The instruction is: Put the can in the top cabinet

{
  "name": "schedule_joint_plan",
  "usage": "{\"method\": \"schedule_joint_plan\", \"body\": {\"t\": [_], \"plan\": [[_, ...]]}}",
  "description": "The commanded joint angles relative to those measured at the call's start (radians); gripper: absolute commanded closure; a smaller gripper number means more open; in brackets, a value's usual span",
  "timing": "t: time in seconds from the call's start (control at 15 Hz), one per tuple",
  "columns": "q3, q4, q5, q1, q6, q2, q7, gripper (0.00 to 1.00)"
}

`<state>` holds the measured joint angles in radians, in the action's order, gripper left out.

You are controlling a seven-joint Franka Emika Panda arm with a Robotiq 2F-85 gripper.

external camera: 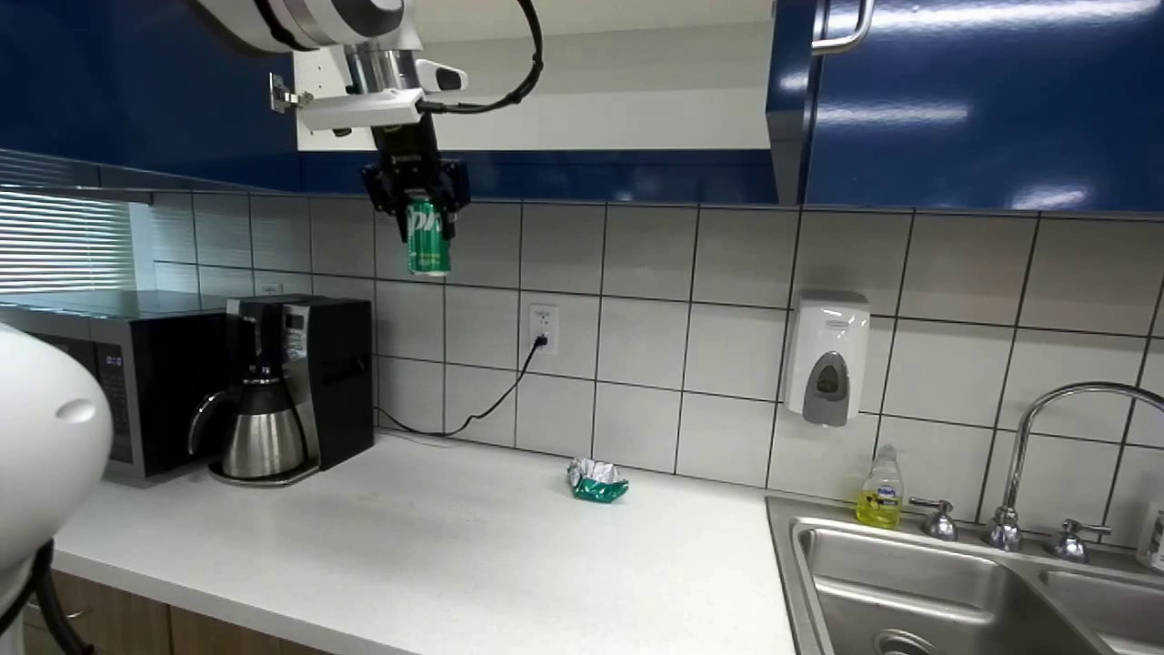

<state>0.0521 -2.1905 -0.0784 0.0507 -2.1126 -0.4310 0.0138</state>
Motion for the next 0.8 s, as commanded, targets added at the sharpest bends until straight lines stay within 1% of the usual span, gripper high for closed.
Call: {"method": "schedule_joint_plan", "body": {"t": [0.0, 0.33, 0.73], "plan": [[0.015, 0.114, 0.006, 0.001, 0.082, 0.008, -0.024, 0.60], [0.028, 0.255, 0.001, 0.000, 0.144, 0.052, -0.036, 0.60], [0.036, 0.452, 0.011, 0.004, 0.221, 0.153, -0.048, 0.60]]}}
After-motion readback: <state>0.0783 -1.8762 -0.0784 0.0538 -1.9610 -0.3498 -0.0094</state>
